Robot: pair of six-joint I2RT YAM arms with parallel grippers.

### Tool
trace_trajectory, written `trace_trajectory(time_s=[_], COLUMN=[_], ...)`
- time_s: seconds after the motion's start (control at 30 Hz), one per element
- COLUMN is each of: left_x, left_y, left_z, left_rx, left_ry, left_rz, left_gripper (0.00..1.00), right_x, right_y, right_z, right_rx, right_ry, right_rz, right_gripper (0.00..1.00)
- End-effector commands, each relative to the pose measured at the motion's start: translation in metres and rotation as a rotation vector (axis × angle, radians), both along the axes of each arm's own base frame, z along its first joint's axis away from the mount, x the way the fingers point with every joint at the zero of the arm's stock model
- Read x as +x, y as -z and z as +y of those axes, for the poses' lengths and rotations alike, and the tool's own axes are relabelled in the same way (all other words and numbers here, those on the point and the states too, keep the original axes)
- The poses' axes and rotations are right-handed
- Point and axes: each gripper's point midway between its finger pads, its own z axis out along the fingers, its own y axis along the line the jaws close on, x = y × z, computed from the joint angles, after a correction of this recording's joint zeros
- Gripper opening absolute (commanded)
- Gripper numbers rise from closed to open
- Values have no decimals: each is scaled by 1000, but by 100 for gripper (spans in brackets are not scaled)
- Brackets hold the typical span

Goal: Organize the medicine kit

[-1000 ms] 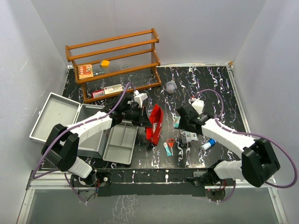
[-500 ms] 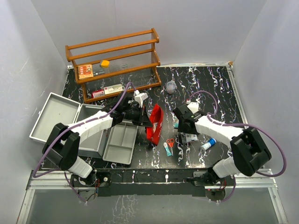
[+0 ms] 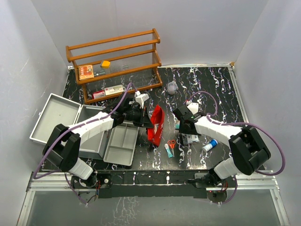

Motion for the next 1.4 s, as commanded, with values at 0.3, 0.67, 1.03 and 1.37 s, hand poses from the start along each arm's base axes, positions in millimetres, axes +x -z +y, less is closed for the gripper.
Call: trace_trajectory(time_s=[0.3,0.67,1.03,1.37], left_x=[3,3,6,8], left_y=[-18,-20,-20,-21], left_z=[-9,-8,-7,-7], left_rx=[-39,-38,-20,-20], left_ry=[34,31,19,11], left_rz=[-34,-39,-44,-55], left_gripper=[0,0,0,0], right_x=[20,16,14,14], right_y=[-2,-7,-72,-189], right_z=[4,8,42,128], right_rx=[1,40,287,804], right_ry=[17,2,-34,-310], right_rz=[-77,-75,-144,-350], right_gripper=[34,5,0,0])
